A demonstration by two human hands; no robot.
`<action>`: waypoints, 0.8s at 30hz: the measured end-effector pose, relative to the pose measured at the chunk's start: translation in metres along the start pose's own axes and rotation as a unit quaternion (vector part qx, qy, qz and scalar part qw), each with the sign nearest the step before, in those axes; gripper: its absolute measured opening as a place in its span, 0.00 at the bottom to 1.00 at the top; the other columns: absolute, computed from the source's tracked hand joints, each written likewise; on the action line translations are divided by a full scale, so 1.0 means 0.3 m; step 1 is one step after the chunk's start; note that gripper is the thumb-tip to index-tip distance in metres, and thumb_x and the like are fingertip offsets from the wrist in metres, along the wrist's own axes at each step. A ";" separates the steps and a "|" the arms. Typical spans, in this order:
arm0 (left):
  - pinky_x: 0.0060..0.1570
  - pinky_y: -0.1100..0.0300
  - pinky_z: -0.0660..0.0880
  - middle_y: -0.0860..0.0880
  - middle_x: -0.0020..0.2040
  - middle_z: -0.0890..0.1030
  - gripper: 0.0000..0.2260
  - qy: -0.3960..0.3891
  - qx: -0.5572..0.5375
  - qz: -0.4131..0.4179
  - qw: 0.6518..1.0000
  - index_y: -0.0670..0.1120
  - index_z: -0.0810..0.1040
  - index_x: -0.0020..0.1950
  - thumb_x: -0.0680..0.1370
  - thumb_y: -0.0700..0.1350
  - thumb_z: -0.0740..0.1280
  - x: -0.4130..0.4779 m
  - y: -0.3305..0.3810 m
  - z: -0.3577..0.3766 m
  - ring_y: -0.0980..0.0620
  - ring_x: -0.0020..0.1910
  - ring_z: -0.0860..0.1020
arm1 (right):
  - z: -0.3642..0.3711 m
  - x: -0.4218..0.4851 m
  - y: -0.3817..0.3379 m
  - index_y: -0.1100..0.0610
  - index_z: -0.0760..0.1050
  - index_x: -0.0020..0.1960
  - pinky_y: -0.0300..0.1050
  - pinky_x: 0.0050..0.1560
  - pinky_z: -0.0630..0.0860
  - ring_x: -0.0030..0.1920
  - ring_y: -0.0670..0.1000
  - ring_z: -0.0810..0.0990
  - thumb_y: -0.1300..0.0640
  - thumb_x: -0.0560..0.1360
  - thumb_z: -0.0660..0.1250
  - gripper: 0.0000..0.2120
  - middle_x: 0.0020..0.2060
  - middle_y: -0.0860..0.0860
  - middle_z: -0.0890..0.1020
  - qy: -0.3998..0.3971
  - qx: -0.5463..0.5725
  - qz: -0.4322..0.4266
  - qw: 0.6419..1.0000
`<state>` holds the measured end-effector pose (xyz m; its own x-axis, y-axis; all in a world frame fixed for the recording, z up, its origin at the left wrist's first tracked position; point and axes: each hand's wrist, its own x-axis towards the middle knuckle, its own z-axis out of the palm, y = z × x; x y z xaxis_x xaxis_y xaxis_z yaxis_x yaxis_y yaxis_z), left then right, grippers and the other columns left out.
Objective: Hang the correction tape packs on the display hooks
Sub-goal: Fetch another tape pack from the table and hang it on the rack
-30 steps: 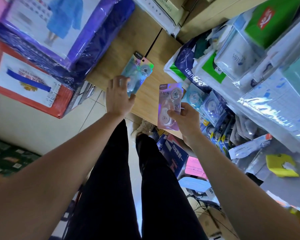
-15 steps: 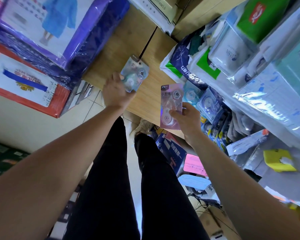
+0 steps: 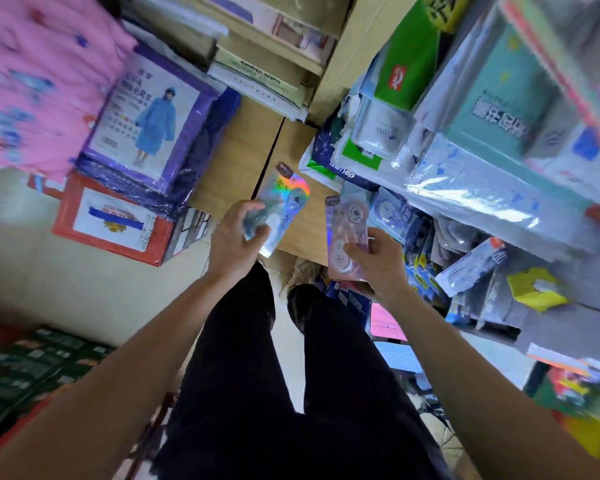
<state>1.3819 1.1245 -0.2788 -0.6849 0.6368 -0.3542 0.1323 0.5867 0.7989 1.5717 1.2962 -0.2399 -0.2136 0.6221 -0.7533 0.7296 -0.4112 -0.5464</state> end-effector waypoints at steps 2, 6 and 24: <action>0.54 0.56 0.76 0.54 0.58 0.80 0.20 -0.004 -0.005 0.024 1.000 0.48 0.76 0.66 0.74 0.43 0.71 -0.050 0.114 -0.069 0.55 0.51 0.78 | -0.055 -0.078 -0.044 0.46 0.78 0.42 0.65 0.39 0.82 0.40 0.59 0.84 0.54 0.69 0.75 0.06 0.35 0.47 0.84 -0.003 -0.003 -0.028 1.000; 0.49 0.71 0.74 0.58 0.58 0.79 0.25 -0.001 0.010 0.061 0.998 0.54 0.73 0.71 0.74 0.45 0.74 -0.122 0.334 -0.189 0.65 0.50 0.78 | -0.182 -0.236 -0.146 0.55 0.76 0.38 0.44 0.36 0.64 0.29 0.46 0.67 0.61 0.73 0.74 0.08 0.26 0.43 0.72 0.015 0.009 -0.131 0.991; 0.48 0.53 0.80 0.58 0.53 0.84 0.20 0.077 0.034 0.352 0.932 0.56 0.79 0.63 0.71 0.51 0.75 -0.215 1.335 -0.469 0.56 0.48 0.83 | -0.786 -0.802 -0.714 0.36 0.78 0.51 0.40 0.41 0.76 0.38 0.44 0.80 0.56 0.71 0.76 0.17 0.41 0.41 0.84 0.171 0.102 -0.489 0.849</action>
<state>1.3783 1.2482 0.1323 -0.5048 0.7996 0.3253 0.6300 0.0837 0.7721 1.6200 1.3918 0.1448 -0.4269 0.8748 0.2292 0.1766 0.3292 -0.9276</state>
